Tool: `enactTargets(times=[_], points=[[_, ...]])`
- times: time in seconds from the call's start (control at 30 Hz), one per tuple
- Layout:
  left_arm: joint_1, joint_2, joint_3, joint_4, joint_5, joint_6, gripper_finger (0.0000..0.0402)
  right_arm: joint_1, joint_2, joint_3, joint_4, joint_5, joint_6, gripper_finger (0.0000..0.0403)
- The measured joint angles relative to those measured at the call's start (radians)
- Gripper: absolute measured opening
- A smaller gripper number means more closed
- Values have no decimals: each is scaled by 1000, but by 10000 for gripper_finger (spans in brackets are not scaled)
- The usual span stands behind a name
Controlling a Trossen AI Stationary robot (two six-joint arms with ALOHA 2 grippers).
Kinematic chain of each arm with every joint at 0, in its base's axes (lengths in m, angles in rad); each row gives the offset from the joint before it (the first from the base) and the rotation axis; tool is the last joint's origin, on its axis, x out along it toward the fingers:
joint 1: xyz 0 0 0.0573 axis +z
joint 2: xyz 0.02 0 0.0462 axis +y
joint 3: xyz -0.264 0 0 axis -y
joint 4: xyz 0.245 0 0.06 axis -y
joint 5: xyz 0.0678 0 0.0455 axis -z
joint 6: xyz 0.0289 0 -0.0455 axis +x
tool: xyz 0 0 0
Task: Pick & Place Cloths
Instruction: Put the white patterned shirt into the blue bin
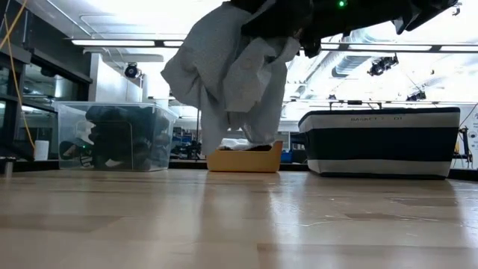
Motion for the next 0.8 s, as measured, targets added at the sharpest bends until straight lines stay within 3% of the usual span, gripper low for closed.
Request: enactTargets(times=[0.33,0.4,0.63,0.8], points=[[0,0,-1,-11,-22,0,55,0,0,0,-31,5,13,132],[0,0,-1,-10,-31,0,76,0,-1,0,-38,2,37,129],[0,2,-2,-13,-59,0,215,2,-2,2,-90,3,99,129],[-22,-20,-3,-78,-144,22,274,1,-24,8,-155,44,149,129]])
